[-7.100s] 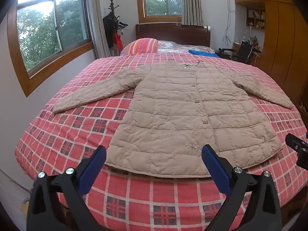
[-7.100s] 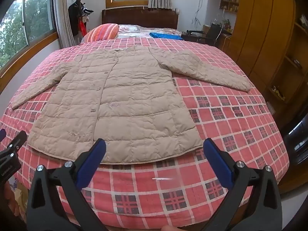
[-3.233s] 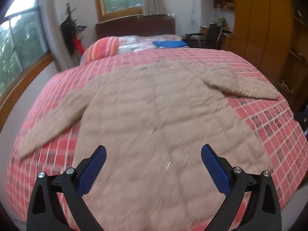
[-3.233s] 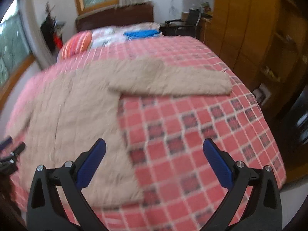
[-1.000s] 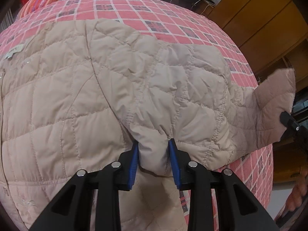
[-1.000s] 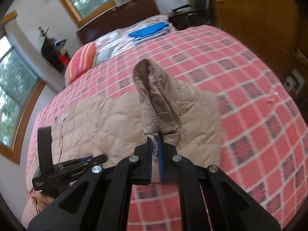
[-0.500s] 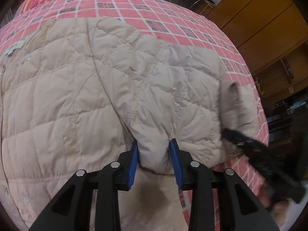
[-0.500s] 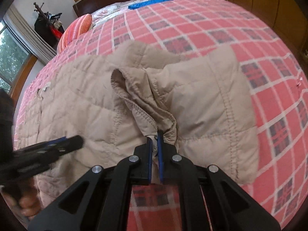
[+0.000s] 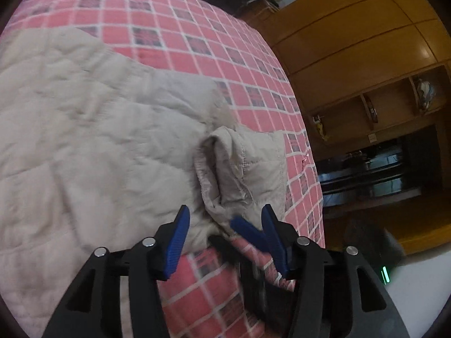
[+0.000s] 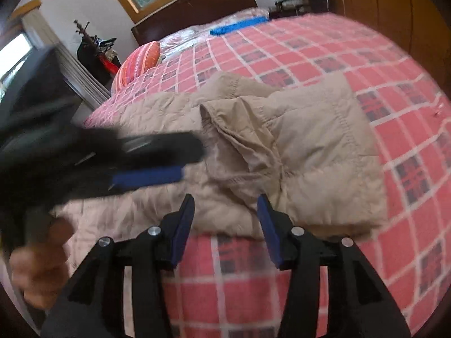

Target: Fold large clothes

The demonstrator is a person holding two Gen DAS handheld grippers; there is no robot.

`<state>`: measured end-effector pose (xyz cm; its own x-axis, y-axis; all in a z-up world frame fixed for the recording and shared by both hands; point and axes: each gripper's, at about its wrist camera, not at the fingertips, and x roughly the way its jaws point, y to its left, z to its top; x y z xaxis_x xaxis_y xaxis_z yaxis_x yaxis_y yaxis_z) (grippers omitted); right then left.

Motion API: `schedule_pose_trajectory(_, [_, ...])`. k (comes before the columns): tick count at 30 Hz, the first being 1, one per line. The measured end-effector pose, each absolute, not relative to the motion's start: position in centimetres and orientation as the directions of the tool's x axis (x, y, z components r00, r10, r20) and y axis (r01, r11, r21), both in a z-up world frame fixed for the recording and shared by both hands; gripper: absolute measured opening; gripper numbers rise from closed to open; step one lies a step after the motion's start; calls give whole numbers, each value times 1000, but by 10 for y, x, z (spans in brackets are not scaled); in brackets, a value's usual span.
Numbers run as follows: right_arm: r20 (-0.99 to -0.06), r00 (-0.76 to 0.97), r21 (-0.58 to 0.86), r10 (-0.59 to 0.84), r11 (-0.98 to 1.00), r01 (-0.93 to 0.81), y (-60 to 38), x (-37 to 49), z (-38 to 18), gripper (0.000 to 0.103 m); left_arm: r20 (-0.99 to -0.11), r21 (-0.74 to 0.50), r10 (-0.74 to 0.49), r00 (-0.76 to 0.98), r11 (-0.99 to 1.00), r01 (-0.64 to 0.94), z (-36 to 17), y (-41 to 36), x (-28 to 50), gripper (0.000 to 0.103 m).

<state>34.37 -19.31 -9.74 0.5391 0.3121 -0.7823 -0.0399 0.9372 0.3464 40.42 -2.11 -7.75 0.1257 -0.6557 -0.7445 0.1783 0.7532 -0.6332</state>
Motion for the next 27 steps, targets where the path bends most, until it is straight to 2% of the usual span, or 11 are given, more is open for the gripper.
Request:
schedule_pose_trajectory(2, [-793,539,339,282,941,7,-205,338,-96,42,-755,-620,-645,122,762,187,-83,-30,409,51])
schedule_pose_trajectory(3, [-797,538,345,275,938,32,-211,338,-96,40,-758,-616,-641,121,764,191,-86,-35,411,45])
schedule_pose_trajectory(4, [-800,540,352,263,934,67,-221,338,-96,40,-761,-611,-637,121,767,196,-89,-38,411,38])
schedule_pose_trajectory(6, [-798,547,372,255,921,114,-238,335,-96,40,-755,-621,-646,110,759,196,-95,-38,413,10])
schedule_pose_trajectory(8, [-793,549,411,264,897,162,-256,332,-97,40,-747,-625,-653,121,753,206,-95,-35,412,1])
schedule_pose_trajectory(16, [-824,531,385,197,883,270,-281,326,-97,40,-669,-650,-688,281,725,227,-47,32,397,0])
schedule_pose_trajectory(20, [-782,524,513,338,826,233,-278,328,-109,41,-655,-626,-669,350,741,244,-26,71,391,0])
schedule_pose_trajectory(21, [-772,515,539,373,813,220,-275,330,-112,46,-656,-624,-665,356,744,239,-24,80,390,0])
schedule_pose_trajectory(23, [-776,477,558,414,802,212,-261,341,-121,47,-658,-625,-658,365,748,223,-24,99,389,0])
schedule_pose_trajectory(27, [-769,453,574,452,800,176,-237,355,-126,29,-677,-617,-633,376,766,178,-33,125,388,0])
